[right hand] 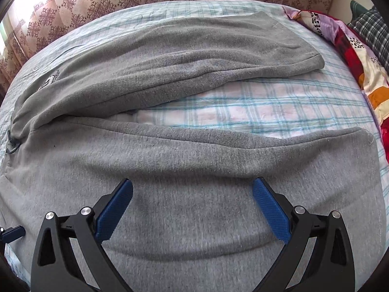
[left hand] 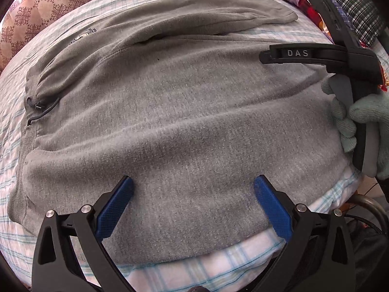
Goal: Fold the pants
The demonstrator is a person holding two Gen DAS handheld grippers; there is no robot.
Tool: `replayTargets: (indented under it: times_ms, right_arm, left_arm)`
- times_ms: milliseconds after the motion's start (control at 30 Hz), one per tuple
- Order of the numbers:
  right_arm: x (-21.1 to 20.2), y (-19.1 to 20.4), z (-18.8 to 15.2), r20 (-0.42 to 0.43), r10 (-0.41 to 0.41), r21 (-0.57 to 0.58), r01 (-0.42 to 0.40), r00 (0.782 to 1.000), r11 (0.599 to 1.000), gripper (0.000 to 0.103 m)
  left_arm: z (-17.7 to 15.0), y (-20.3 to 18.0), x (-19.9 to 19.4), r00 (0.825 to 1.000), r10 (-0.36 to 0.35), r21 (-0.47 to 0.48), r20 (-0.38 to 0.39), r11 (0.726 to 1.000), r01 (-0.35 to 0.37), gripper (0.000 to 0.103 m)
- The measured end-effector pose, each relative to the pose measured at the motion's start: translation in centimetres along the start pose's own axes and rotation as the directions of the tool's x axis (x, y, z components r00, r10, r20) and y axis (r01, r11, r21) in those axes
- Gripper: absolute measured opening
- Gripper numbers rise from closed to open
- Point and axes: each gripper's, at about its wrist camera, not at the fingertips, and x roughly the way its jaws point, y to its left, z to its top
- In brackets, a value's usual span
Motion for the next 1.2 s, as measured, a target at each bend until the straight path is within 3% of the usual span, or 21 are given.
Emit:
replayTargets:
  times_ms: [300, 767, 1033, 1200]
  right_arm:
    - [2.1, -0.5, 2.4, -0.031, -0.049, 0.018, 0.049, 0.998, 0.999, 0.098]
    - [3.9, -0.5, 5.1, -0.003, -0.078, 0.012, 0.078, 0.997, 0.997, 0.098]
    - [2.5, -0.9, 4.9, 0.008, -0.049, 0.006, 0.049, 0.999, 0.999, 0.098]
    - [-1.4, -4.6, 4.4, 0.084, -0.064, 0.026, 0.063, 0.994, 0.998, 0.098]
  left_arm:
    - [-0.2, 0.0, 0.0, 1.0, -0.006, 0.0, 0.004, 1.0, 0.006, 0.101]
    - [0.4, 0.3, -0.6, 0.999, -0.037, -0.02, -0.006, 0.999, 0.037, 0.101]
    - [3.7, 0.9, -1.5, 0.999, -0.026, -0.049, 0.035, 0.998, 0.028, 0.101]
    - [7.1, 0.5, -0.3, 0.999, -0.019, -0.037, 0.038, 0.999, 0.02, 0.1]
